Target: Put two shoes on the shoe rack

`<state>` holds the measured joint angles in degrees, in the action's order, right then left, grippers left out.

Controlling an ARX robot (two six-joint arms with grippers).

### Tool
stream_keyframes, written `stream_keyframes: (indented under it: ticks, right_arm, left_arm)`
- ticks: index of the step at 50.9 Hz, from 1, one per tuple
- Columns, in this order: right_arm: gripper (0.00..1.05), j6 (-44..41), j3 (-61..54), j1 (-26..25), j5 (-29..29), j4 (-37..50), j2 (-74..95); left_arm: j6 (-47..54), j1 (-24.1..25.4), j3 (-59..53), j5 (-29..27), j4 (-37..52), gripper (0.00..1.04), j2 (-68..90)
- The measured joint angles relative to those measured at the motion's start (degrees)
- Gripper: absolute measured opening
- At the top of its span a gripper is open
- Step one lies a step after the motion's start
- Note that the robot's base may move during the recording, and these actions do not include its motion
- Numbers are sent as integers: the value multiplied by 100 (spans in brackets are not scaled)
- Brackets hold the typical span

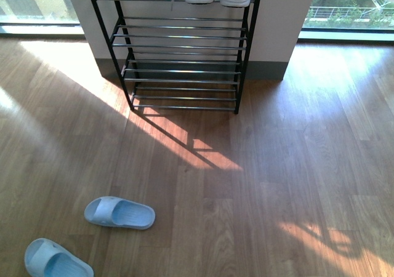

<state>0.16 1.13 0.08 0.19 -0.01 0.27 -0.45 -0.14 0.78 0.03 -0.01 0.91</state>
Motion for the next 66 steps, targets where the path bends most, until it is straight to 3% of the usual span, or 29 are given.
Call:
stream_keyframes:
  ticks: [66]
  right_arm:
    - [96, 0, 0, 0, -22, -2, -4]
  left_arm:
    - [-2, 0, 0, -11, 0, 95, 0]
